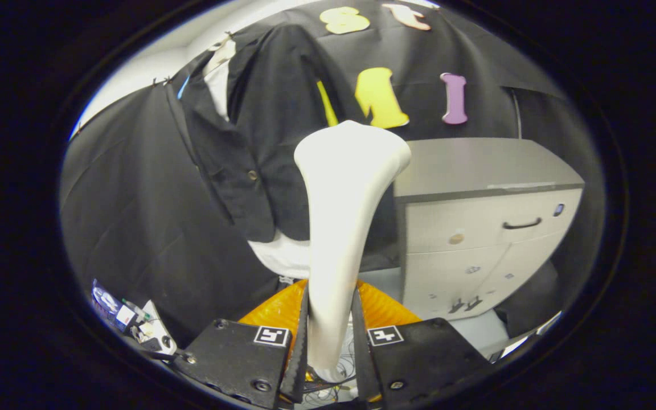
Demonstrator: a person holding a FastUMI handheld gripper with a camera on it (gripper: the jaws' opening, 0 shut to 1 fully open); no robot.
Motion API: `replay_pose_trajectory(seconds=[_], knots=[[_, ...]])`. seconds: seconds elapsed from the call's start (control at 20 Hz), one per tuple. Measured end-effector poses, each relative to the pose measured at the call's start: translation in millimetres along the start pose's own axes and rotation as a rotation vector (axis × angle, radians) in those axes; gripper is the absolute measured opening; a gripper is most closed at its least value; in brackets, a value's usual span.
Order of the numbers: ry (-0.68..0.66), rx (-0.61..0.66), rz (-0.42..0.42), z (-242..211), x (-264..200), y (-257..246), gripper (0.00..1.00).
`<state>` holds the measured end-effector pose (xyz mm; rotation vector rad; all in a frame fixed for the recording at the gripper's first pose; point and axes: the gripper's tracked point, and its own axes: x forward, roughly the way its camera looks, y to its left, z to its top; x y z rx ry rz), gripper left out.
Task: Iron the clothes twice with a garment steamer, once on the left side and once on the right side.
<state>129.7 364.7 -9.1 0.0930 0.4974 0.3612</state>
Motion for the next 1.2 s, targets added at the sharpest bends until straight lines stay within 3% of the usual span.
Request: replay_pose_trajectory(seconds=[0.35, 0.65, 1.2], knots=[[-0.077, 0.025, -0.105, -6.4, -93.3, -113.4, 0.37], [-0.077, 0.053, -0.143, -32.0, -133.8, -187.0, 0.37], [-0.079, 0.029, -0.088, -46.2, -155.9, -211.5, 0.37]])
